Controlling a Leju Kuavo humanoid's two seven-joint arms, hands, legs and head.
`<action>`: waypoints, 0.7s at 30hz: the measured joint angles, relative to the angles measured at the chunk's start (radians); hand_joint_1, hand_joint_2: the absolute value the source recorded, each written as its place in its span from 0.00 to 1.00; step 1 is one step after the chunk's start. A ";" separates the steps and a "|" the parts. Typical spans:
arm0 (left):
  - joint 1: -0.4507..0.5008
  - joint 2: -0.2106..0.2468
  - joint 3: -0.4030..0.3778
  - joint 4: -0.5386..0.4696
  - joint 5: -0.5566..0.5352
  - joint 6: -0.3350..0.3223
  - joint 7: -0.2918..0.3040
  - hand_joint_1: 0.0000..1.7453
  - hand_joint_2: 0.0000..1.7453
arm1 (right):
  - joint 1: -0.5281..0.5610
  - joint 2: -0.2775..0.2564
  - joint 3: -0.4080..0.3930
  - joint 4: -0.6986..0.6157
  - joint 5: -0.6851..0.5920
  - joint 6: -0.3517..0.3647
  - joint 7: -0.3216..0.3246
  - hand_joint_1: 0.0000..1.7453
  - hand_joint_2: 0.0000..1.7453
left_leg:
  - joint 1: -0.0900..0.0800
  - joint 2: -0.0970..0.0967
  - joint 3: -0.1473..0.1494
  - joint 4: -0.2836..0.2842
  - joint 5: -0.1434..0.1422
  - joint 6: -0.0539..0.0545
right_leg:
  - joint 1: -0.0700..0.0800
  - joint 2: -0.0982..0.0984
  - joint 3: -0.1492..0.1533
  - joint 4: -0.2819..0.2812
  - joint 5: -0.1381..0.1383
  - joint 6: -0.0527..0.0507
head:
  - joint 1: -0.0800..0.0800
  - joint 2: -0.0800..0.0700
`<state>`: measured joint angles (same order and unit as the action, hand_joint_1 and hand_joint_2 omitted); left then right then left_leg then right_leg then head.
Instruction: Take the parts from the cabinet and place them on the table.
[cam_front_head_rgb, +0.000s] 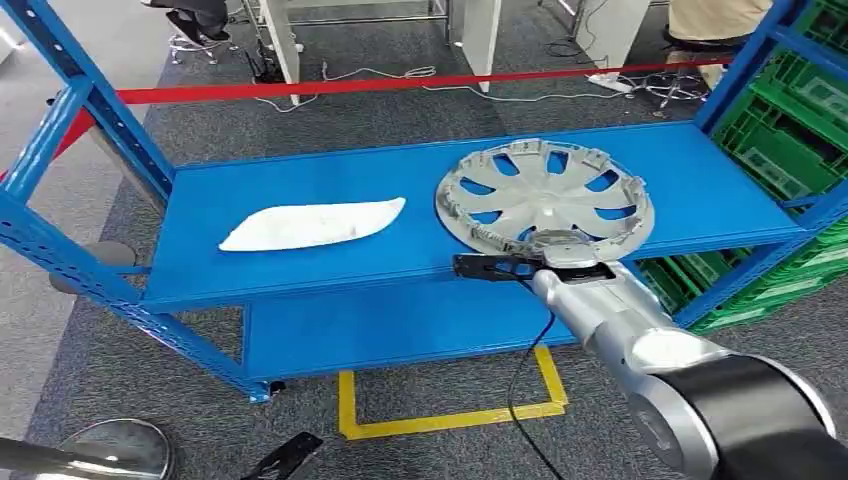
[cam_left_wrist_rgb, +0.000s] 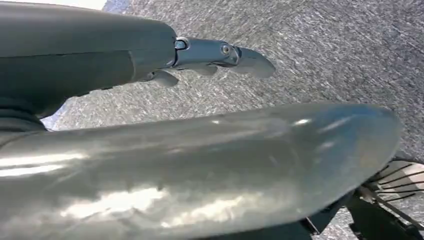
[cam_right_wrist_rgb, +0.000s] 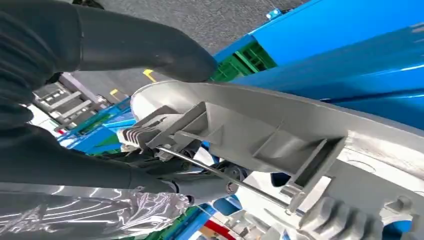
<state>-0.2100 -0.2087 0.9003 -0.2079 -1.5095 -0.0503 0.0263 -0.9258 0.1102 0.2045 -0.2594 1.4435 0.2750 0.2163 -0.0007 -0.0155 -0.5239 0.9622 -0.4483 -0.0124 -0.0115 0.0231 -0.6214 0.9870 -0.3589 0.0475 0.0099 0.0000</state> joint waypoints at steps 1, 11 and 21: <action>0.000 0.000 0.000 0.000 0.001 0.000 0.000 0.00 0.00 | 0.000 0.000 0.000 0.000 0.000 -0.001 0.000 1.00 1.00 | 0.000 0.000 0.000 0.000 0.000 0.000 | 0.000 0.000 0.000 0.000 0.000 0.000 | 0.000 0.000; 0.000 0.003 0.001 0.000 0.004 0.022 -0.028 0.00 1.00 | -0.004 0.007 0.003 0.000 0.019 -0.019 -0.030 1.00 1.00 | 0.000 0.000 -0.001 0.000 0.000 0.000 | 0.000 0.000 -0.001 0.000 0.000 0.000 | 0.000 0.000; 0.000 0.008 0.003 0.000 0.022 0.052 -0.033 0.00 1.00 | -0.007 0.023 0.003 0.000 0.020 -0.076 -0.053 1.00 1.00 | 0.000 0.000 -0.005 0.000 0.000 0.000 | 0.000 0.001 -0.005 0.000 0.001 -0.001 | 0.000 0.000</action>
<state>-0.2096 -0.2010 0.9033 -0.2079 -1.4874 0.0015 -0.0065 -0.9327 0.1328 0.2075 -0.2594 1.4633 0.1987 0.1629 -0.0004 -0.0152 -0.5289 0.9622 -0.4481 -0.0126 -0.0117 0.0236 -0.6262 0.9874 -0.3580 0.0467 0.0099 0.0000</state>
